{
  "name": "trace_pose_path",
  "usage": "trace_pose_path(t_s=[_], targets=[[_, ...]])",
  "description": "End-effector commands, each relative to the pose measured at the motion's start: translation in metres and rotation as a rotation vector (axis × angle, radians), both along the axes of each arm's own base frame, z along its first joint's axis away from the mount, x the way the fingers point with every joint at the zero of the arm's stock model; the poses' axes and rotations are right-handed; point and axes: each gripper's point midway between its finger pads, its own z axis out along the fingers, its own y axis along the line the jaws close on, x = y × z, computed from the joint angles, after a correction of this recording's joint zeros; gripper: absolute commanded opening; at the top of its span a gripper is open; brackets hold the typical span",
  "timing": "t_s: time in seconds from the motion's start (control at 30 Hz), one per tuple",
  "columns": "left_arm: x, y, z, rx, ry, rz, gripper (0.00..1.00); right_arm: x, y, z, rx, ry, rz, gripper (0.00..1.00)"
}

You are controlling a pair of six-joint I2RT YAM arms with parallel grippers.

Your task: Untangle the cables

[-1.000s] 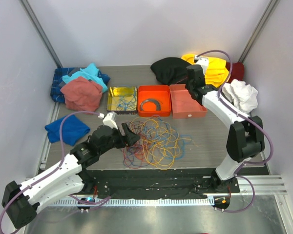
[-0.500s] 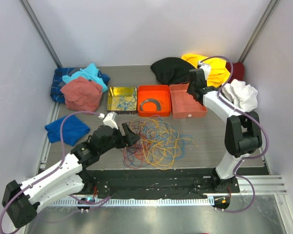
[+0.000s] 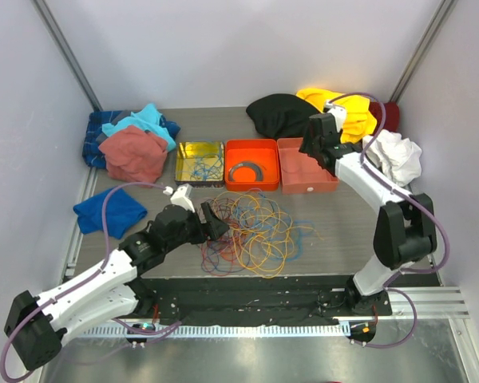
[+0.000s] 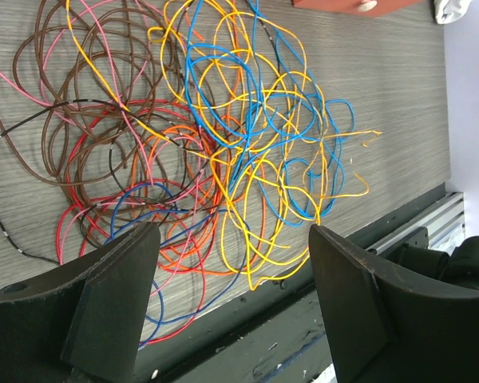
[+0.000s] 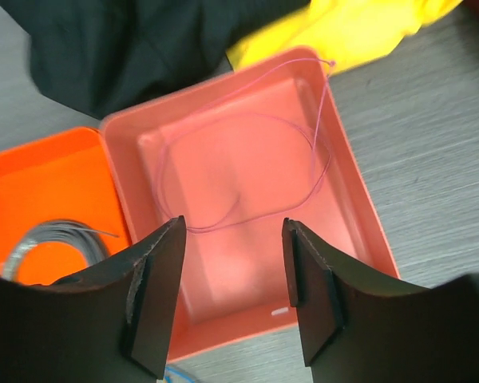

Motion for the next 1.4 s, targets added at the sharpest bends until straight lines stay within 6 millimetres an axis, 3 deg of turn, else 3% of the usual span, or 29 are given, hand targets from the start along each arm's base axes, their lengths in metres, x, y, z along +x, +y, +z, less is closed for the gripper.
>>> trace_pose_path(t_s=[0.0, 0.07, 0.13, 0.17, 0.2, 0.23, 0.27, 0.3, 0.37, 0.4, 0.53, 0.77, 0.9, 1.03, 1.27, 1.37], targets=[[0.010, -0.003, 0.016, -0.018, -0.044, 0.015, 0.80, -0.021, -0.009, 0.068, 0.033, -0.158, -0.059, 0.60], [0.013, -0.003, 0.018, -0.006, -0.049, 0.021, 0.80, -0.033, -0.005, 0.069, 0.056, -0.156, -0.040, 0.59], [0.017, 0.002, 0.021, 0.024, -0.055, 0.045, 0.80, -0.051, 0.007, 0.089, 0.123, -0.213, 0.010, 0.57], [0.020, 0.006, 0.021, 0.047, -0.060, 0.063, 0.81, -0.060, 0.013, 0.081, 0.135, -0.221, 0.033, 0.57], [0.024, 0.012, 0.021, 0.074, -0.069, 0.094, 0.81, -0.073, 0.034, 0.084, 0.154, -0.234, 0.101, 0.57], [0.024, 0.019, 0.017, 0.114, -0.055, 0.114, 0.83, -0.090, 0.043, 0.101, 0.176, -0.291, 0.148, 0.56], [0.027, 0.023, 0.020, 0.138, -0.061, 0.133, 0.84, -0.103, 0.058, 0.088, 0.177, -0.289, 0.205, 0.56], [0.029, 0.030, 0.018, 0.168, -0.055, 0.161, 0.87, -0.123, 0.085, 0.089, 0.193, -0.297, 0.301, 0.55], [0.033, 0.048, 0.013, 0.247, -0.047, 0.234, 1.00, -0.153, 0.106, 0.077, 0.211, -0.294, 0.394, 0.53], [0.036, 0.056, 0.011, 0.276, -0.053, 0.273, 1.00, -0.171, 0.124, 0.072, 0.222, -0.281, 0.459, 0.52], [0.035, 0.064, 0.007, 0.303, -0.042, 0.301, 1.00, -0.205, 0.125, 0.038, 0.227, -0.230, 0.495, 0.51], [0.039, 0.073, -0.005, 0.287, -0.028, 0.376, 0.90, -0.221, 0.116, 0.034, 0.262, -0.247, 0.505, 0.50], [0.067, 0.081, -0.013, 0.287, 0.021, 0.425, 0.79, -0.220, 0.120, 0.031, 0.268, -0.251, 0.521, 0.50], [0.098, 0.075, -0.031, 0.315, 0.084, 0.420, 0.72, -0.220, 0.124, 0.032, 0.272, -0.248, 0.536, 0.50], [0.131, 0.063, -0.044, 0.290, 0.100, 0.428, 0.64, -0.222, 0.121, 0.045, 0.281, -0.279, 0.544, 0.50], [0.136, 0.060, -0.045, 0.288, 0.101, 0.426, 0.57, -0.223, 0.117, 0.044, 0.263, -0.277, 0.541, 0.50]])
